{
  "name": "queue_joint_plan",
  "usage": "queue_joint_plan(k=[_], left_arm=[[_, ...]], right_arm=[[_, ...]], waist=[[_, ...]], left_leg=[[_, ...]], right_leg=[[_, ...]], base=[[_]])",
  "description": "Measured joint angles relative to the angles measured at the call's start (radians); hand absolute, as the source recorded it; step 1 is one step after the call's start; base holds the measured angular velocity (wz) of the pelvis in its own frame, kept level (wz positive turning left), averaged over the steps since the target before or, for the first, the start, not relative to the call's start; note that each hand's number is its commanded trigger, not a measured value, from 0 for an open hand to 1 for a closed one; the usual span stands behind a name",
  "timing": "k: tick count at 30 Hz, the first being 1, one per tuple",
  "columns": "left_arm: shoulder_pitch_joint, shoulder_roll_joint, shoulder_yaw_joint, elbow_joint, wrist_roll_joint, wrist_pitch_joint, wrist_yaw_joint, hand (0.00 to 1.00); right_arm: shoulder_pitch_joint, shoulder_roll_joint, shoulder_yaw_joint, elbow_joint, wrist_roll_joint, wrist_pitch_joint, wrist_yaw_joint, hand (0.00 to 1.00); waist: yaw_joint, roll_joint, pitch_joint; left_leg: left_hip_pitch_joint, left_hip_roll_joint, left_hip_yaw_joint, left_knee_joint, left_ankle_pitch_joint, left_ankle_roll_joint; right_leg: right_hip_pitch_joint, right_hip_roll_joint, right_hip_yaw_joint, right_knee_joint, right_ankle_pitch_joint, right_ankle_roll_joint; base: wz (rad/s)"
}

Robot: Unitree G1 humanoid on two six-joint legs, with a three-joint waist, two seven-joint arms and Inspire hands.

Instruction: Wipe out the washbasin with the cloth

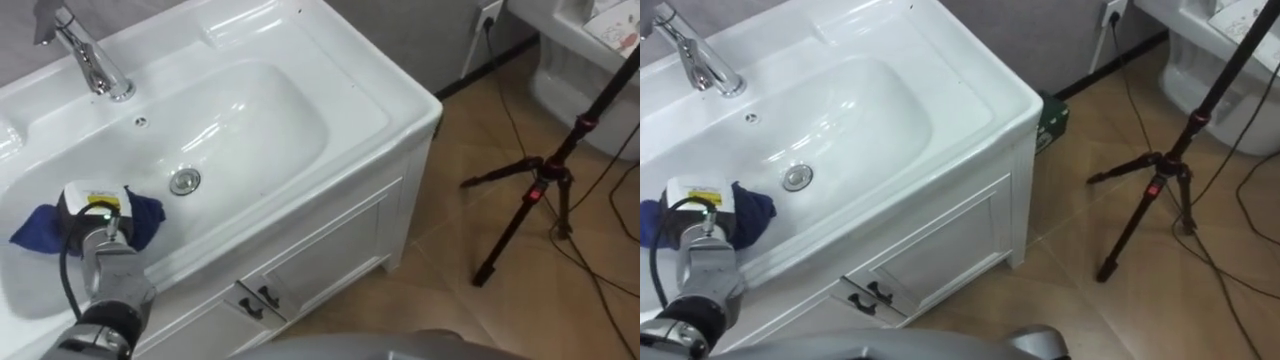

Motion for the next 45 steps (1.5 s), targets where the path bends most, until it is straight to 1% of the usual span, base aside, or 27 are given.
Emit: queue_joint_plan(k=[3,4,6,8,10,12,14,15,16,21,22,26,28,30,33,35,37,38,40,41,43,44,45], left_arm=[[0.003,0.005,-0.023,-0.001,0.01,0.0,-0.007,1.0],[0.005,0.007,-0.026,-0.001,0.015,-0.001,-0.007,1.0],[0.005,0.011,-0.027,-0.001,0.021,-0.002,-0.01,1.0],[0.01,0.014,-0.034,-0.005,0.036,-0.002,-0.019,1.0],[0.045,0.022,-0.034,-0.047,0.05,-0.002,-0.037,1.0],[0.068,0.028,-0.034,-0.082,0.049,-0.003,-0.047,1.0],[0.075,0.032,-0.034,-0.102,0.05,-0.007,-0.051,1.0],[0.076,0.032,-0.034,-0.111,0.05,-0.008,-0.053,1.0],[0.078,0.032,-0.034,-0.123,0.05,-0.009,-0.062,1.0],[0.086,0.032,-0.034,-0.141,0.05,-0.012,-0.093,1.0],[0.086,0.032,-0.034,-0.145,0.05,-0.013,-0.098,1.0],[0.09,0.032,-0.034,-0.152,0.049,-0.014,-0.107,1.0],[0.094,0.032,-0.035,-0.154,0.049,-0.014,-0.107,1.0],[0.094,0.032,-0.039,-0.154,0.048,-0.014,-0.11,1.0],[0.094,0.032,-0.046,-0.157,0.047,-0.013,-0.11,1.0],[0.094,0.032,-0.046,-0.158,0.048,-0.007,-0.11,1.0],[0.094,0.032,-0.046,-0.158,0.049,0.007,-0.11,1.0],[0.094,0.032,-0.046,-0.158,0.049,0.012,-0.11,1.0],[0.093,0.032,-0.044,-0.156,0.049,0.027,-0.108,1.0],[0.093,0.032,-0.044,-0.154,0.049,0.031,-0.108,1.0],[0.093,0.03,-0.04,-0.154,0.051,0.049,-0.108,1.0],[0.093,0.025,-0.036,-0.154,0.049,0.054,-0.108,1.0],[0.093,0.014,-0.022,-0.153,0.048,0.064,-0.108,1.0]], right_arm=[[-0.015,-0.01,-0.033,0.014,-0.011,-0.02,-0.004,0.0],[-0.017,-0.011,-0.05,0.027,-0.018,-0.032,-0.01,0.0],[-0.029,-0.012,-0.062,0.033,-0.026,-0.041,-0.022,0.0],[-0.031,-0.018,-0.065,0.035,-0.027,-0.045,-0.034,0.0],[-0.032,-0.029,-0.094,0.039,-0.035,-0.054,-0.052,0.0],[-0.033,-0.036,-0.1,0.04,-0.035,-0.059,-0.065,0.0],[-0.033,-0.037,-0.099,0.04,-0.035,-0.066,-0.069,0.0],[-0.035,-0.037,-0.099,0.042,-0.035,-0.076,-0.072,0.0],[-0.038,-0.038,-0.099,0.048,-0.035,-0.089,-0.074,0.0],[-0.05,-0.038,-0.099,0.051,-0.035,-0.128,-0.078,0.0],[-0.05,-0.038,-0.099,0.051,-0.035,-0.132,-0.082,0.0],[-0.054,-0.038,-0.099,0.074,-0.035,-0.14,-0.098,0.0],[-0.05,-0.04,-0.099,0.085,-0.035,-0.139,-0.114,0.0],[-0.04,-0.04,-0.101,0.086,-0.035,-0.139,-0.125,0.0],[-0.029,-0.046,-0.1,0.086,0.006,-0.14,-0.133,0.0],[-0.019,-0.048,-0.099,0.086,0.038,-0.141,-0.134,0.0],[-0.023,-0.046,-0.091,0.09,0.079,-0.143,-0.134,0.0],[-0.021,-0.045,-0.09,0.091,0.086,-0.142,-0.134,0.0],[-0.009,-0.038,-0.09,0.1,0.099,-0.14,-0.131,0.0],[-0.006,-0.036,-0.089,0.104,0.102,-0.139,-0.13,0.0],[0.001,-0.026,-0.087,0.111,0.118,-0.125,-0.13,0.0],[0.005,-0.024,-0.081,0.111,0.122,-0.124,-0.13,0.0],[0.015,-0.022,-0.079,0.109,0.125,-0.122,-0.13,0.0]], waist=[[0.002,0.01,0.0007],[0.003,0.013,0.0014],[0.003,0.014,0.0011],[0.007,0.018,0.0006],[0.008,0.03,0.0003],[0.014,0.039,0.0017],[0.026,0.044,0.0016],[0.031,0.046,0.0012],[0.031,0.048,0.0013],[0.034,0.053,0.0023],[0.034,0.054,0.0029],[0.034,0.057,0.0045],[0.03,0.062,0.0077],[0.027,0.064,0.009],[0.027,0.062,0.01],[0.028,0.054,0.0099],[0.027,0.036,0.0095],[0.027,0.032,0.0095],[0.027,0.012,0.0101],[0.027,0.006,0.0086],[0.03,-0.01,0.0092],[0.03,-0.012,0.0091],[0.03,-0.015,0.0089]], left_leg=[[-0.011,0.001,-0.005,0.006,0.0,0.0],[-0.014,0.001,-0.008,0.008,0.0,0.0],[-0.022,0.001,-0.022,0.014,0.0,0.0],[-0.03,0.001,-0.023,0.025,0.0,0.0],[-0.031,0.001,-0.038,0.025,0.0,0.0],[-0.032,0.001,-0.06,0.024,0.0,0.0],[-0.034,0.001,-0.076,0.024,0.0,0.0],[-0.035,0.001,-0.1,0.024,0.0,0.0],[-0.034,0.002,-0.107,0.023,0.0,0.0],[-0.022,0.001,-0.111,0.021,0.0,0.0],[-0.022,0.001,-0.111,0.021,0.0,0.0],[-0.02,0.0,-0.111,0.02,0.0,0.0],[-0.023,0.0,-0.111,0.02,0.0,0.0],[-0.023,-0.001,-0.108,0.02,0.0,0.0],[-0.022,0.0,-0.102,0.02,0.0,0.0],[-0.022,-0.002,-0.1,0.02,0.0,0.0],[-0.02,-0.005,-0.095,0.021,0.0,0.0],[-0.019,-0.005,-0.095,0.022,0.0,0.0],[-0.005,-0.003,-0.072,0.022,0.0,0.0],[-0.001,-0.003,-0.07,0.022,0.0,0.0],[0.011,-0.003,-0.071,0.022,0.0,0.0],[0.014,-0.003,-0.07,0.022,0.0,0.0],[0.018,-0.004,-0.067,0.022,0.0,0.0]], right_leg=[[-0.002,0.0,-0.011,-0.001,-0.003,-0.003],[-0.004,0.001,-0.013,-0.001,-0.005,-0.005],[-0.01,0.0,-0.019,0.0,-0.01,-0.008],[-0.012,-0.002,-0.026,-0.001,-0.012,-0.01],[-0.009,-0.003,-0.031,-0.001,-0.014,-0.013],[-0.007,-0.003,-0.039,0.0,-0.015,-0.013],[-0.006,-0.003,-0.068,0.002,-0.015,-0.013],[-0.004,-0.003,-0.09,0.002,-0.015,-0.013],[-0.001,-0.004,-0.103,0.003,-0.015,-0.013],[0.01,-0.006,-0.129,0.002,-0.015,-0.013],[0.01,-0.007,-0.138,0.002,-0.015,-0.013],[0.011,-0.008,-0.14,0.003,-0.015,-0.013],[0.008,-0.009,-0.141,0.003,-0.015,-0.013],[0.008,-0.01,-0.143,0.004,-0.015,-0.013],[0.0,-0.01,-0.146,0.02,-0.017,-0.011],[-0.001,-0.012,-0.145,0.021,-0.02,-0.01],[-0.001,-0.014,-0.141,0.021,-0.027,-0.012],[0.0,-0.014,-0.141,0.022,-0.027,-0.012],[0.0,-0.014,-0.135,0.031,-0.034,-0.013],[0.002,-0.014,-0.133,0.035,-0.037,-0.013],[0.008,-0.012,-0.119,0.034,-0.041,-0.013],[0.009,-0.011,-0.115,0.034,-0.041,-0.013],[0.012,-0.012,-0.112,0.034,-0.041,-0.013]], base=[[0.15],[0.09],[0.1],[0.04],[0.0],[0.02],[0.06],[0.17],[0.18],[0.01],[0.0],[-0.01],[-0.02],[0.02],[0.01],[-0.03],[-0.06],[0.0],[0.0],[-0.06],[-0.09],[-0.09],[-0.05]])
